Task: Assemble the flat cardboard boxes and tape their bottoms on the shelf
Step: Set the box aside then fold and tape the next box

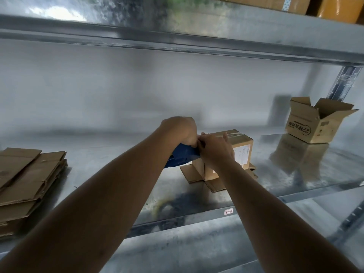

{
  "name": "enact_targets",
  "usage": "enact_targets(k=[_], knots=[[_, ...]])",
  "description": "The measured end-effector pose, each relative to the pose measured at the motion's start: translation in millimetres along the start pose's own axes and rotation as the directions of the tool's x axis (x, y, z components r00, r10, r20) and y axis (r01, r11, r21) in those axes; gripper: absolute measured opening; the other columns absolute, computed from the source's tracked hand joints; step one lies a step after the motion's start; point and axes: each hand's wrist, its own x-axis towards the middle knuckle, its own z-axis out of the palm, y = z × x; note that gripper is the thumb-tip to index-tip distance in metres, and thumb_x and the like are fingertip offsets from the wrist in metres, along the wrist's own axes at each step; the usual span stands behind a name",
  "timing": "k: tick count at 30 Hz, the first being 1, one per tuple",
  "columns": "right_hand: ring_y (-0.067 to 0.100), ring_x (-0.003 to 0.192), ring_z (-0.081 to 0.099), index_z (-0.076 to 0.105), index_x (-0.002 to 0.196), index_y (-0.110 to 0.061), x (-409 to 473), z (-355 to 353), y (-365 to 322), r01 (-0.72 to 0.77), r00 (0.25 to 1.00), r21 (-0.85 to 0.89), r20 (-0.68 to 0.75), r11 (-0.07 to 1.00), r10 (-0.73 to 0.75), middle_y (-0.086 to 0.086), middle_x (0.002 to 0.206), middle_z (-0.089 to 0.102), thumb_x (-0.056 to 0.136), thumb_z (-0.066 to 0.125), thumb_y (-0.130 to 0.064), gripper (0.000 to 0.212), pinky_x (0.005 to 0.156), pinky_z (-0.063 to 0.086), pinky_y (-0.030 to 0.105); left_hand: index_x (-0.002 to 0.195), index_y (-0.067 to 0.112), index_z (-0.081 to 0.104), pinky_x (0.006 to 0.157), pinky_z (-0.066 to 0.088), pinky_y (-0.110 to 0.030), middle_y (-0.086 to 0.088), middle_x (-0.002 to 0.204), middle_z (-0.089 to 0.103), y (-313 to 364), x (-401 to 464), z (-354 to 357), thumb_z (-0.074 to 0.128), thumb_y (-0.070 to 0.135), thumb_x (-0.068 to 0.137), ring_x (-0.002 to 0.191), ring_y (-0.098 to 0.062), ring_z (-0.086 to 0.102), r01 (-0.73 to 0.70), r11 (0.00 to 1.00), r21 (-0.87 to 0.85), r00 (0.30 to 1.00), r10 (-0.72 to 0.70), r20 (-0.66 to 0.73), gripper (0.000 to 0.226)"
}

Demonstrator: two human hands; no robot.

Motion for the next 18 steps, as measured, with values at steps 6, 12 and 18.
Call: enact_targets(k=[6,12,18], knots=[[0.016,0.147,0.042,0.062,0.136,-0.029,-4,9,9,0.099,0.993,-0.042,-0.054,0.994,-0.101,-0.002,0.153,0.054,0.112,0.024,-0.034,0.045,0.126,0.009,0.043,0.115,0.015,0.071,0.084,0.054,-0.037,-0.007,0.118,0.068,-8,-8,-3,0.064,0.050,0.094,0.101,-0.027,0.066,-0.059,0.998,0.002,0.997,0.059,0.059,0.042],[0.020,0.157,0.023,0.045,0.154,-0.021,-1,5,23,0.199,0.979,0.027,0.036,0.980,-0.200,0.002,0.165,0.038,0.106,0.025,-0.039,0.055,0.127,0.013,0.040,0.147,0.032,0.056,0.088,0.043,-0.033,0.003,0.150,0.054,-29,-25,-6,0.064,0.052,0.097,0.107,-0.019,0.052,-0.080,0.982,-0.172,0.994,0.090,0.055,0.054],[0.016,0.159,0.014,0.037,0.159,-0.019,-3,-7,30,0.180,0.974,0.125,0.113,0.976,-0.194,0.002,0.170,0.028,0.106,0.039,-0.034,0.055,0.126,0.005,0.033,0.143,0.042,0.058,0.088,0.047,-0.034,0.008,0.149,0.053,-42,-24,-8,0.068,0.056,0.093,0.106,-0.019,0.055,-0.071,0.970,-0.232,0.996,0.082,0.037,0.053]])
